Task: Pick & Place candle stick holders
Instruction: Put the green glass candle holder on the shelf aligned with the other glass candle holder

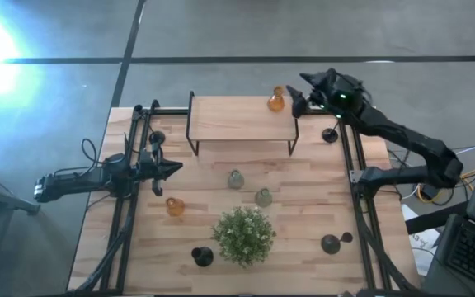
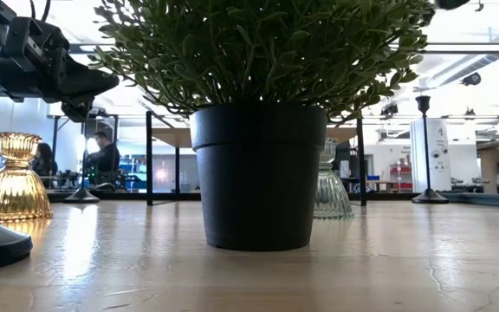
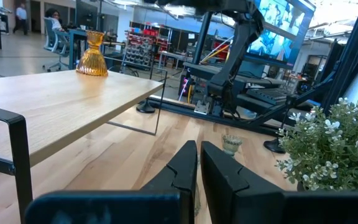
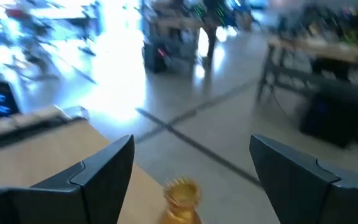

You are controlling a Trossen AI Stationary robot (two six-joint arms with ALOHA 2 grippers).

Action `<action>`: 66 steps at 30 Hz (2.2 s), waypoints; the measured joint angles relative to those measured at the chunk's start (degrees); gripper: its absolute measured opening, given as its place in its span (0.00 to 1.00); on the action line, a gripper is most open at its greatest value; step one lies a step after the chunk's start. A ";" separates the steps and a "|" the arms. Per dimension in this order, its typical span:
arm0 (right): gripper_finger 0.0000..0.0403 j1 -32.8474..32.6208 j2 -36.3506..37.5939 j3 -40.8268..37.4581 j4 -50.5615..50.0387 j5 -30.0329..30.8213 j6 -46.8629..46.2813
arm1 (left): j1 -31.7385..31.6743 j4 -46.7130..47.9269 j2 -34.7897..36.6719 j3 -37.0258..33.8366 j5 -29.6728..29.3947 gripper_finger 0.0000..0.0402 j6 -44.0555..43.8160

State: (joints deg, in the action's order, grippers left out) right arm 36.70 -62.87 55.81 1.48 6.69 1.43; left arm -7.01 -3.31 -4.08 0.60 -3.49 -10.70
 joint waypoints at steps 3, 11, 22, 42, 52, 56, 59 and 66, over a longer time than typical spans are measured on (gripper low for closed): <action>0.75 -1.39 4.17 0.04 0.00 -4.43 0.28 | 0.00 0.00 0.01 -0.01 0.00 0.06 0.00; 0.69 -9.49 11.89 0.09 -9.34 -13.68 -0.02 | -0.01 0.00 0.02 -0.02 0.00 0.06 -0.02; 0.52 -28.90 14.98 0.09 -23.80 -8.23 -8.39 | 0.00 -0.02 0.00 0.00 0.00 0.06 -0.01; 0.39 -41.80 8.43 -22.77 -14.63 -6.52 -21.71 | 0.00 -0.01 0.01 -0.01 0.00 0.06 0.00; 0.41 -41.81 -2.52 -28.28 -2.00 -6.58 -23.72 | -0.01 -0.01 0.02 -0.01 0.00 0.06 -0.01; 0.43 -41.80 -8.23 -27.69 -1.35 -6.70 -23.73 | -0.01 0.00 0.00 -0.02 0.00 0.06 0.00; 0.47 -41.79 -11.55 -26.05 -0.97 -6.70 -23.80 | 0.01 0.00 0.00 -0.02 0.00 0.06 -0.02; 0.62 -41.79 -18.01 -23.04 0.04 -6.65 -23.77 | -0.01 0.00 0.01 -0.02 0.00 0.06 -0.02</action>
State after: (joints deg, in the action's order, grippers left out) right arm -5.08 -80.89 32.77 1.52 0.03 -22.35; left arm -7.03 -3.31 -4.07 0.58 -3.49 -10.72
